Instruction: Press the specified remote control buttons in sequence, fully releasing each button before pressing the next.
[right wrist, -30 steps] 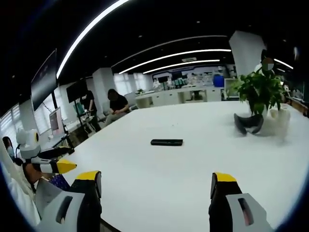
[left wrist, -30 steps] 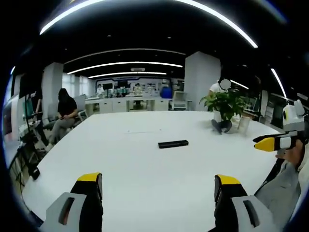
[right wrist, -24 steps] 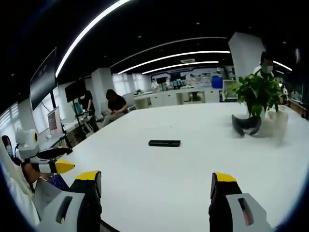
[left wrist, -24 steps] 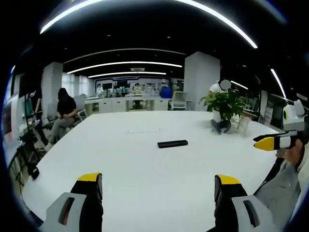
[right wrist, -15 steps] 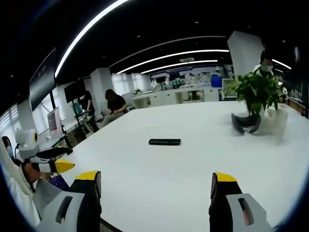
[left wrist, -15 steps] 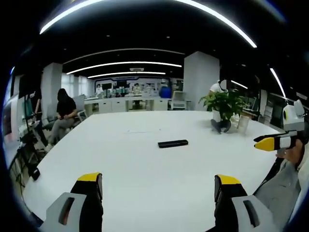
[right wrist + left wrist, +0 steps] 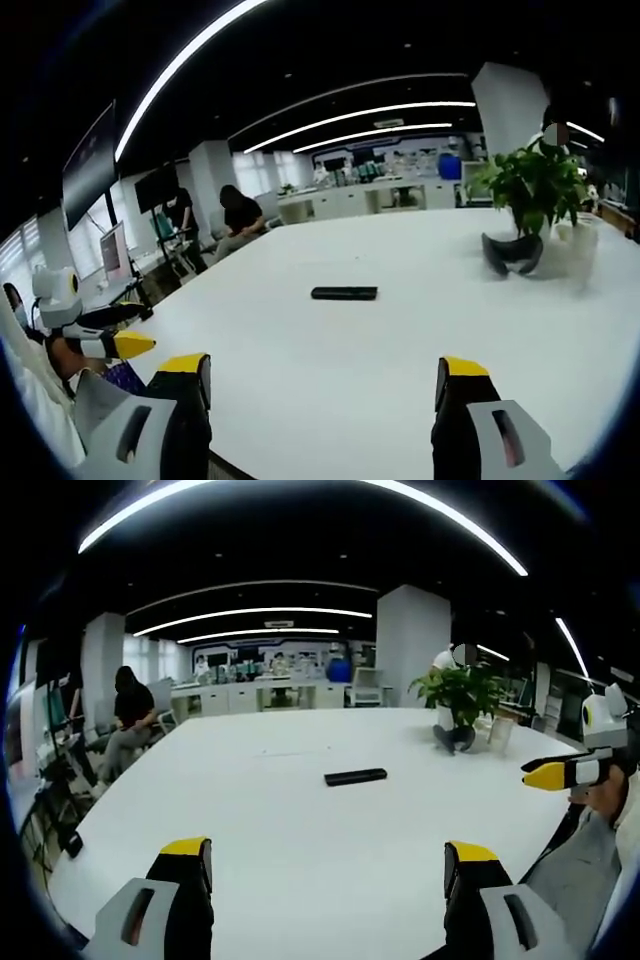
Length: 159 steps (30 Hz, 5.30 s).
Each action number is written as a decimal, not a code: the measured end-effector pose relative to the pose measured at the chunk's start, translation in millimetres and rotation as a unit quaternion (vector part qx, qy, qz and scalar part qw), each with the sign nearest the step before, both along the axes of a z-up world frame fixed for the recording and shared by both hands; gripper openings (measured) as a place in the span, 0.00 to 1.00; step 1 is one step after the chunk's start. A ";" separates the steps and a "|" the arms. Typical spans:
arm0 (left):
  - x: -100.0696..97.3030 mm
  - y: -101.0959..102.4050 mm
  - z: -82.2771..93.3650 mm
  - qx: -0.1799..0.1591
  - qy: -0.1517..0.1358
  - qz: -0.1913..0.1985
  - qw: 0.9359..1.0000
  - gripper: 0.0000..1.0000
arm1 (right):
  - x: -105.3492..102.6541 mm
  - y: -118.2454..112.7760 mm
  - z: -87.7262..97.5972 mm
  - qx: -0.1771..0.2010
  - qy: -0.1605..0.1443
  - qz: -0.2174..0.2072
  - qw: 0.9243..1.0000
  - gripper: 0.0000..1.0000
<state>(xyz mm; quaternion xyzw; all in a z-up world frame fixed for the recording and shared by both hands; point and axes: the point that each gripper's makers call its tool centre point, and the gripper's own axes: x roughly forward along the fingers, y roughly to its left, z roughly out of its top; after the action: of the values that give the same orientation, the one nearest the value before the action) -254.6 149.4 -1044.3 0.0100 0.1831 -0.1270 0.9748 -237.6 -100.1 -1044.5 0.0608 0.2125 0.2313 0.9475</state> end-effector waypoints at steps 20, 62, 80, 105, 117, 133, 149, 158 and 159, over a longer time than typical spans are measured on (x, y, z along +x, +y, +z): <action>2.3 3.1 -1.9 0.006 0.000 0.007 1.000 1.00 | 1.6 -1.5 -4.6 -0.004 0.005 0.003 1.000 0.91; 40.6 -3.4 8.2 0.046 0.023 -0.062 0.997 0.93 | -6.4 10.3 -10.0 0.025 0.049 0.043 0.998 0.51; 107.7 -34.2 18.5 0.091 0.036 -0.140 0.985 0.85 | -6.3 -4.7 -19.1 0.014 0.077 0.032 0.996 0.21; 224.7 -77.3 -12.0 0.177 0.063 -0.250 0.950 0.74 | -6.5 -8.6 -38.1 -0.023 0.114 0.045 0.992 0.01; 266.0 -89.8 -45.1 0.205 0.095 -0.310 0.924 0.64 | -2.3 -11.5 -42.0 -0.052 0.120 0.050 0.990 0.00; 296.5 -103.9 -100.0 0.220 0.175 -0.432 0.857 0.49 | -2.7 -18.7 -47.9 -0.043 0.149 0.041 0.987 0.00; 296.7 -103.8 -138.8 0.279 0.226 -0.497 0.790 0.35 | 0.2 -18.2 -49.8 -0.045 0.156 0.043 0.986 0.00; 295.7 -98.7 -145.0 0.284 0.251 -0.504 0.776 0.30 | -2.2 -19.4 -49.3 -0.044 0.159 0.039 0.986 0.00; 296.6 -98.0 -144.7 0.285 0.250 -0.505 0.776 0.29 | -2.1 -19.2 -49.0 -0.043 0.158 0.039 0.986 0.00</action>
<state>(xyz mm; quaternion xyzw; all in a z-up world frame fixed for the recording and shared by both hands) 42.0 51.4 -1189.0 0.3463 0.4171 -0.5406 0.6433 -239.7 -119.4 -1093.5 0.0477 0.3717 0.2460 0.8939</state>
